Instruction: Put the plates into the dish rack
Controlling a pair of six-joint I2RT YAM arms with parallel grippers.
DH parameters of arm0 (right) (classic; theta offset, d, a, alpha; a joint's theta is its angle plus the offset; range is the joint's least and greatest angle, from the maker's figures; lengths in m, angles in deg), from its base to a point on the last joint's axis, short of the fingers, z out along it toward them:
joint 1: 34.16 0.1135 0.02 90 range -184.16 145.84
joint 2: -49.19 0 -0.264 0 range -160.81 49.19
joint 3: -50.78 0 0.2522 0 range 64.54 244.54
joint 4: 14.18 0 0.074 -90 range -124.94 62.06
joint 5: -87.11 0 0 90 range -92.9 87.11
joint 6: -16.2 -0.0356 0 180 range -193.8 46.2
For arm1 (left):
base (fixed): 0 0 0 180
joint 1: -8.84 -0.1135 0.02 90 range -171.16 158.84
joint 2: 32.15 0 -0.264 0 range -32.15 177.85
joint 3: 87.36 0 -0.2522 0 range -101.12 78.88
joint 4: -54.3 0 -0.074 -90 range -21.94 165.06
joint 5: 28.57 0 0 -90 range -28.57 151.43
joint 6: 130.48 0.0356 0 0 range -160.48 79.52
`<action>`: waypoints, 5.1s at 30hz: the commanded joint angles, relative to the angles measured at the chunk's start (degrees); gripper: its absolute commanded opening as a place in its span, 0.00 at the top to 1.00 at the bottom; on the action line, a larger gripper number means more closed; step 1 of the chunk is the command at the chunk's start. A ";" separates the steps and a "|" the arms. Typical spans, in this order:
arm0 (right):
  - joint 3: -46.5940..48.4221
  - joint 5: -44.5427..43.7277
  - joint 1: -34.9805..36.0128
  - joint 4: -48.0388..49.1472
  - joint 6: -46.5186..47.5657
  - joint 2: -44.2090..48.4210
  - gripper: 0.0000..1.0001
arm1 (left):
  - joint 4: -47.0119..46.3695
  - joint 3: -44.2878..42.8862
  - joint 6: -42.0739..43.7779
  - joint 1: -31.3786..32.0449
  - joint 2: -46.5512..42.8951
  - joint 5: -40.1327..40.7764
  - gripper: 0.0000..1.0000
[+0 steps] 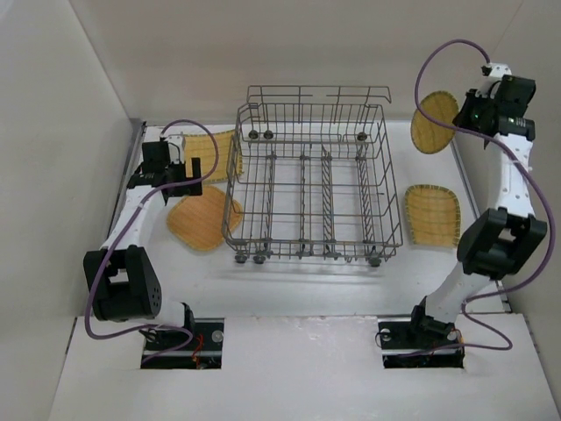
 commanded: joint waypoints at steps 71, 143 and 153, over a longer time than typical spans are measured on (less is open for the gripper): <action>-23.83 5.69 33.55 23.12 65.55 20.12 1.00 | 1.43 1.35 -1.93 -8.73 -6.63 0.58 0.01; -37.63 31.53 -25.07 -12.31 14.32 17.84 0.35 | -3.84 -0.50 -0.70 -5.57 -7.24 -0.82 0.01; -37.02 25.22 -27.09 -7.99 20.19 9.84 0.36 | -0.85 -4.54 0.97 -5.57 -6.98 -1.79 0.01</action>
